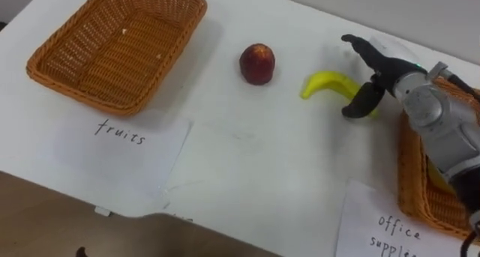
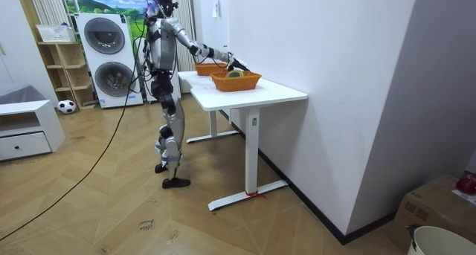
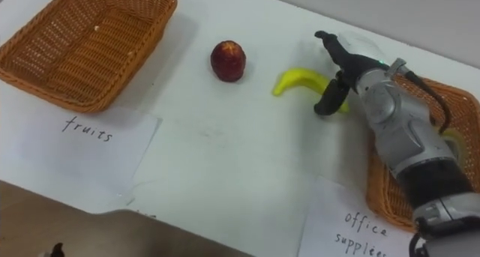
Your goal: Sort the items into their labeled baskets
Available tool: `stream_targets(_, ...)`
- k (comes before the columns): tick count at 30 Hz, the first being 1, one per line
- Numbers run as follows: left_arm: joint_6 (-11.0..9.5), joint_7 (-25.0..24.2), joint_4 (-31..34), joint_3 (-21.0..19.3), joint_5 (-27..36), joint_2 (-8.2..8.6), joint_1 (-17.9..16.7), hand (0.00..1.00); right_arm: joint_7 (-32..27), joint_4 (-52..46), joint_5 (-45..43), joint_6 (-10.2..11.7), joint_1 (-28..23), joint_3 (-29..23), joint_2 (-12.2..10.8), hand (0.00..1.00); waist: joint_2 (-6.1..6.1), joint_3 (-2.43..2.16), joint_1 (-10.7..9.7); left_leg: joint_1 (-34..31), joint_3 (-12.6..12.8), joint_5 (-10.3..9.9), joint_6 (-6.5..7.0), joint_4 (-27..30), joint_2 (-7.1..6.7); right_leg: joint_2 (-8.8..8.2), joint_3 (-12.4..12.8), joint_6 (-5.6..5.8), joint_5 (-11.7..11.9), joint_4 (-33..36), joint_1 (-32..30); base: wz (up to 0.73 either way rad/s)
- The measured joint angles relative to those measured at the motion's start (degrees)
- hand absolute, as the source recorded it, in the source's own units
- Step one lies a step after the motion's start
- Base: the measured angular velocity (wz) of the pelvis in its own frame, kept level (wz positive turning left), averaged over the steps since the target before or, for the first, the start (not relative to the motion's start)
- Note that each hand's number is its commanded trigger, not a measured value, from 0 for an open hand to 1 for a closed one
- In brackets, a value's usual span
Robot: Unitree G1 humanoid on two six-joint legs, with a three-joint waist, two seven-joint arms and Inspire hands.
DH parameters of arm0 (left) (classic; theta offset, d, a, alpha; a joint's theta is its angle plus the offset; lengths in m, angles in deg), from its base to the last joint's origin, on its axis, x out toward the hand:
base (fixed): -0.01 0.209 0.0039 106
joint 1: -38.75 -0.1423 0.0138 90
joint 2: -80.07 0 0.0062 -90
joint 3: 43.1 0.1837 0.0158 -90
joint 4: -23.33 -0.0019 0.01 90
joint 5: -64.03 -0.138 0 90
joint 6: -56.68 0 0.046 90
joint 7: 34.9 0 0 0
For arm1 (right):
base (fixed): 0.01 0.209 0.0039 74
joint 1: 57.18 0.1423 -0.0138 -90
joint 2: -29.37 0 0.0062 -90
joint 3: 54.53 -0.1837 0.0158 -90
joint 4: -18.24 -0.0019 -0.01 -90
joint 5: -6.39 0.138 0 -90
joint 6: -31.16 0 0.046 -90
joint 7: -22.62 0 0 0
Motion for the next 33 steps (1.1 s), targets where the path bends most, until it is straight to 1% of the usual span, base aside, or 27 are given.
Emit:
stream_targets(4,0.0,0.1,-0.2,0.7,0.1,-0.43,0.1,0.00,0.0,0.9,-0.4,0.0,0.7,0.8,0.1,0.00,0.00,0.00,0.5,-0.6,-0.6,0.0,0.00,0.8,-0.04,-0.07,-0.5,-0.01,0.0,0.0,0.1,0.08)
stream_targets(8,0.0,0.1,-2.4,1.2,1.7,-0.60,0.8,0.00,-0.2,3.0,-0.3,0.1,1.5,1.6,0.4,0.00,0.08,0.06,0.8,-0.7,-0.9,0.0,-0.01,0.9,-0.04,-0.10,-0.7,-0.07,0.0,0.0,0.2,0.02)
stream_targets(10,0.0,0.1,-2.4,1.2,1.7,-0.63,0.9,0.00,-0.5,3.5,0.0,0.0,1.6,1.8,0.5,0.00,0.08,0.06,1.1,-0.8,-1.0,0.0,-0.01,0.9,-0.06,-0.14,-0.8,-0.12,0.1,0.1,0.1,0.00)
stream_targets(11,0.1,0.1,-2.4,1.3,1.7,-0.67,1.1,0.00,-0.5,3.6,0.6,-0.1,1.6,2.2,0.7,0.00,0.04,0.06,1.6,-0.9,-1.0,0.0,-0.01,1.2,-0.06,-0.15,-0.8,-0.17,0.1,0.1,0.0,0.03)
stream_targets(13,0.1,0.1,-2.2,2.7,1.7,-1.15,1.4,0.00,-0.4,3.8,0.6,-0.2,1.6,3.0,1.0,0.00,-0.05,0.07,2.0,-1.5,-1.3,0.0,-0.01,1.8,-0.05,-0.17,-1.0,-0.22,0.1,0.3,0.0,0.07)
stream_targets(16,0.1,0.1,-2.2,3.4,1.7,-1.31,2.0,0.00,0.0,3.9,0.6,-0.4,1.6,3.7,1.4,0.00,-0.14,0.12,2.0,-1.9,-1.8,0.0,-0.02,2.2,-0.08,-0.15,-1.1,-0.31,0.2,0.3,-0.1,0.08)
stream_targets(19,0.1,0.1,-2.2,3.9,1.7,-1.31,2.4,0.00,1.2,4.3,0.5,-0.6,1.6,4.7,1.8,0.00,-0.08,0.19,2.5,-2.0,-2.0,0.0,-0.05,2.3,-0.06,-0.11,-1.1,-0.40,0.2,0.5,-0.1,0.00)
stream_targets(22,0.0,0.1,-2.1,5.0,1.7,-1.43,3.1,0.00,2.5,4.5,0.5,-1.0,1.6,5.4,2.5,0.00,-0.16,0.16,3.3,-2.2,-2.0,0.0,-0.07,2.0,-0.04,-0.13,-1.1,-0.44,0.3,0.9,-0.3,0.00)
stream_targets(24,0.0,0.1,-2.1,5.0,1.7,-1.66,3.4,0.00,3.4,4.5,0.5,-1.4,1.6,5.7,2.5,0.00,-0.61,-0.13,3.4,-2.7,-2.0,0.2,-0.20,1.9,-0.03,-0.13,-1.1,-0.57,0.3,1.1,-1.0,0.00)
stream_targets(28,0.0,-0.3,-2.2,5.1,1.7,-1.76,3.3,0.00,5.9,4.5,0.3,-1.8,1.6,5.7,2.6,0.00,-0.70,-0.05,3.3,-2.6,-2.1,0.2,-0.19,2.7,-0.03,-0.13,-1.1,-0.60,0.4,1.1,-0.9,0.00)
stream_targets(30,0.0,-0.9,-2.2,5.1,1.7,-2.00,3.4,0.00,8.0,4.3,0.6,-1.7,1.6,6.4,3.3,0.00,-0.65,0.00,3.4,-2.6,-2.1,0.2,-0.18,2.7,-0.01,-0.14,-1.2,-0.61,0.4,1.1,-0.9,0.00)
stream_targets(33,-0.3,-1.7,-2.2,5.6,1.7,-2.47,3.4,0.00,10.4,4.3,0.8,-1.7,1.5,6.8,3.6,0.00,-0.55,0.07,3.3,-2.6,-2.1,0.2,-0.19,2.7,0.04,-0.15,-1.3,-0.74,0.5,1.1,-1.0,0.00)
